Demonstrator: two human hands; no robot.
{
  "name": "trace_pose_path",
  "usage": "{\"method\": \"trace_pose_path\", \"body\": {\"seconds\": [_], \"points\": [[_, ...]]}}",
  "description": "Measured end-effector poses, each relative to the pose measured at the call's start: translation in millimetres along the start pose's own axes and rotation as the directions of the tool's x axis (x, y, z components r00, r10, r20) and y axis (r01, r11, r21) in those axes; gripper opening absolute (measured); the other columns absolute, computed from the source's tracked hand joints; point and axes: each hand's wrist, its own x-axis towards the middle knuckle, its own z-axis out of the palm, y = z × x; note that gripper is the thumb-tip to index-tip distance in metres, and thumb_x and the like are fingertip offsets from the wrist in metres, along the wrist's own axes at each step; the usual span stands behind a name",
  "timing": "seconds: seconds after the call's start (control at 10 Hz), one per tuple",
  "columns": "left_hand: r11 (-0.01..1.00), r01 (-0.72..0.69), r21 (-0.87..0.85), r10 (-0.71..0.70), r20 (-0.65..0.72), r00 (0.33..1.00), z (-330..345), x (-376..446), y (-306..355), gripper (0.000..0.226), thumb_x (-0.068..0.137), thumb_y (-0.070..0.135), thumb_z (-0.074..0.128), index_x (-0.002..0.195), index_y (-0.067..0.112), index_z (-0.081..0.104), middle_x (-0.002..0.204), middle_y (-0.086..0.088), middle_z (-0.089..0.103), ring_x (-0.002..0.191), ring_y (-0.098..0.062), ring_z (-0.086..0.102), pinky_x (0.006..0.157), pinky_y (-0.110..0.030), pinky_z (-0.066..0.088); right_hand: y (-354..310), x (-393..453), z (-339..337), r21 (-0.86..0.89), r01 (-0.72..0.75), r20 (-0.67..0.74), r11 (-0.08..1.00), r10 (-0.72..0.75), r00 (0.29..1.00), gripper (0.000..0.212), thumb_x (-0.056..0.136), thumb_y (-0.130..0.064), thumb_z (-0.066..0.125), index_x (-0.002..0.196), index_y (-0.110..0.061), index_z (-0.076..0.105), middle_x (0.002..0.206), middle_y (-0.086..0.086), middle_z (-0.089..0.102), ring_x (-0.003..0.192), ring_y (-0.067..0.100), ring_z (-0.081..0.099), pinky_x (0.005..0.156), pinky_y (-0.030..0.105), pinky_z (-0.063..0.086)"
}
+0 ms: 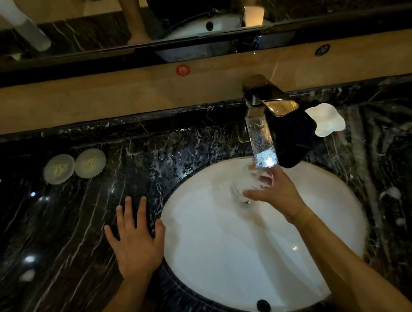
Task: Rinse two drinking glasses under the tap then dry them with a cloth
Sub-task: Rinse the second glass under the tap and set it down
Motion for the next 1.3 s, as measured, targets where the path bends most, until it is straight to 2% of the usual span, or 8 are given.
{"method": "trace_pose_path", "body": {"seconds": [0.1, 0.3, 0.5, 0.7, 0.8, 1.0, 1.1, 1.3], "points": [[1.000, -0.001, -0.006, 0.001, -0.001, 1.000, 0, 0, 0, 0.071, 0.091, 0.057, 0.026, 0.156, 0.030, 0.025, 0.166, -0.005, 0.017, 0.154, -0.025, 0.010, 0.118, -0.062, 0.006, -6, -2, 10, -0.275, 0.055, -0.274, 0.960, -0.133, 0.953, 0.088, 0.068, -0.026, 0.091, 0.142, -0.028, 0.043, 0.131, -0.005, 0.061, 0.117, 0.017, 0.057, 0.097, 0.036, 0.050], [1.000, -0.012, 0.001, 0.012, -0.008, 1.000, 1, 0, -1, 0.071, 0.091, 0.056, 0.028, 0.156, 0.029, 0.027, 0.166, -0.006, 0.018, 0.153, -0.026, 0.010, 0.118, -0.063, 0.007, -17, -2, -13, -0.586, -0.088, -0.129, 0.806, 0.014, 0.992, 0.088, 0.065, -0.033, 0.090, 0.141, -0.028, 0.045, 0.129, -0.003, 0.063, 0.108, 0.025, 0.061, 0.077, 0.031, 0.043], [1.000, -0.009, 0.002, 0.009, -0.010, 1.000, 1, 0, -1, 0.071, 0.091, 0.056, 0.028, 0.156, 0.029, 0.027, 0.166, -0.006, 0.017, 0.154, -0.025, 0.010, 0.118, -0.063, 0.007, -8, 1, -15, -0.048, -0.050, 0.103, 0.998, 0.054, 0.993, 0.076, 0.061, -0.011, 0.093, 0.127, -0.025, 0.058, 0.122, -0.013, 0.065, 0.116, 0.009, 0.060, 0.101, 0.032, 0.048], [1.000, -0.010, -0.002, 0.010, -0.006, 1.000, 1, 0, -1, 0.070, 0.092, 0.057, 0.028, 0.156, 0.030, 0.026, 0.166, -0.005, 0.017, 0.154, -0.025, 0.009, 0.118, -0.063, 0.007, -17, -7, 5, -0.382, -0.006, -0.269, 0.924, -0.105, 0.957, 0.086, 0.067, -0.022, 0.090, 0.140, -0.028, 0.045, 0.125, -0.006, 0.062, 0.110, 0.021, 0.060, 0.086, 0.034, 0.048], [1.000, -0.018, 0.001, 0.018, -0.013, 1.000, 1, 0, -1, 0.071, 0.092, 0.058, 0.027, 0.156, 0.029, 0.026, 0.166, -0.006, 0.018, 0.153, -0.026, 0.011, 0.118, -0.064, 0.008, -19, -4, -10, -0.588, -0.082, -0.101, 0.805, 0.027, 0.995, 0.085, 0.063, -0.030, 0.091, 0.137, -0.026, 0.048, 0.129, -0.002, 0.063, 0.108, 0.025, 0.062, 0.082, 0.034, 0.049], [1.000, -0.016, 0.006, 0.016, -0.015, 1.000, 3, 0, -2, 0.071, 0.092, 0.058, 0.027, 0.156, 0.029, 0.026, 0.166, -0.006, 0.018, 0.154, -0.026, 0.010, 0.118, -0.064, 0.008, -1, -9, 2, -0.038, -0.077, -0.095, 0.996, 0.073, 0.993, 0.075, 0.062, -0.012, 0.093, 0.124, -0.026, 0.053, 0.122, -0.009, 0.062, 0.112, 0.017, 0.060, 0.091, 0.030, 0.048], [1.000, -0.009, -0.001, 0.009, -0.012, 1.000, 3, 1, -2, 0.070, 0.091, 0.057, 0.028, 0.156, 0.030, 0.026, 0.166, -0.005, 0.017, 0.153, -0.025, 0.010, 0.118, -0.064, 0.007, -1, -9, 13, -0.336, -0.045, -0.231, 0.941, -0.036, 0.972, 0.080, 0.063, -0.020, 0.091, 0.130, -0.026, 0.050, 0.114, -0.007, 0.062, 0.102, 0.017, 0.059, 0.081, 0.029, 0.046], [1.000, -0.002, -0.005, 0.002, -0.008, 1.000, 2, 1, -1, 0.071, 0.090, 0.057, 0.029, 0.156, 0.031, 0.026, 0.166, -0.004, 0.016, 0.154, -0.025, 0.009, 0.119, -0.063, 0.006, 5, -12, 6, -0.256, -0.071, -0.250, 0.964, 0.005, 0.968, 0.080, 0.062, -0.020, 0.093, 0.129, -0.027, 0.049, 0.113, -0.011, 0.058, 0.101, 0.013, 0.056, 0.080, 0.027, 0.044]]}}
